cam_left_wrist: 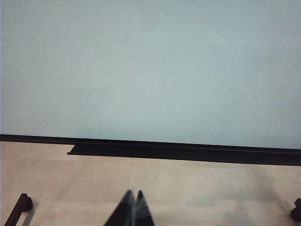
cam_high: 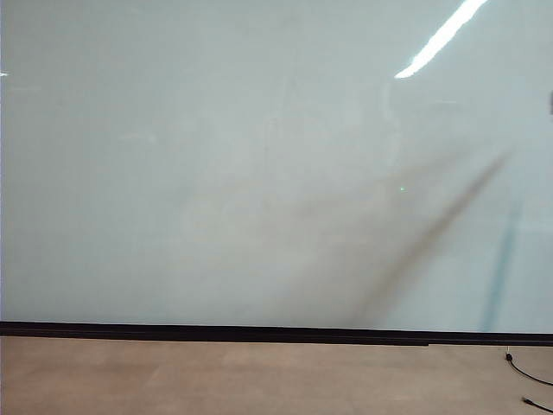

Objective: Pick up the pen on the shelf to the right of the whiteboard and write the letter A.

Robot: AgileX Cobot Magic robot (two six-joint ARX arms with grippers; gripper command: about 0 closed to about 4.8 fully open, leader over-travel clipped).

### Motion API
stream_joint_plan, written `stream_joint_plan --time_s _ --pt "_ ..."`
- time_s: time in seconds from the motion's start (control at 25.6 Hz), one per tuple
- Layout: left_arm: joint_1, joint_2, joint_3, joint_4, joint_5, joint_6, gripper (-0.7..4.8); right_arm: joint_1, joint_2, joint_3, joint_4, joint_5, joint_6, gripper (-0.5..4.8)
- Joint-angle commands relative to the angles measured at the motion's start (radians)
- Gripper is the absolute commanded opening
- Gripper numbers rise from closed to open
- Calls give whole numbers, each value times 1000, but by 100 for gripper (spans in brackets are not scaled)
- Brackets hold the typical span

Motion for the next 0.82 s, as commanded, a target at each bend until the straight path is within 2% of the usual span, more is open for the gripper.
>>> stream_joint_plan --time_s 0.04,0.27,0.55,0.62,0.82 --pt "0 0 3 6 3 4 -4 154 -18 47 -143 -3 -114 -4" --pt "0 0 3 6 3 4 -4 241 -4 171 -349 -148 -204 -4" --pt "0 0 3 6 3 4 -4 303 54 311 -473 -284 -281 -4" --pt "0 0 3 6 3 4 -5 330 124 388 -535 -352 -306 -4" --pt "0 0 3 6 3 4 -5 390 219 493 -616 -359 -367 -4"
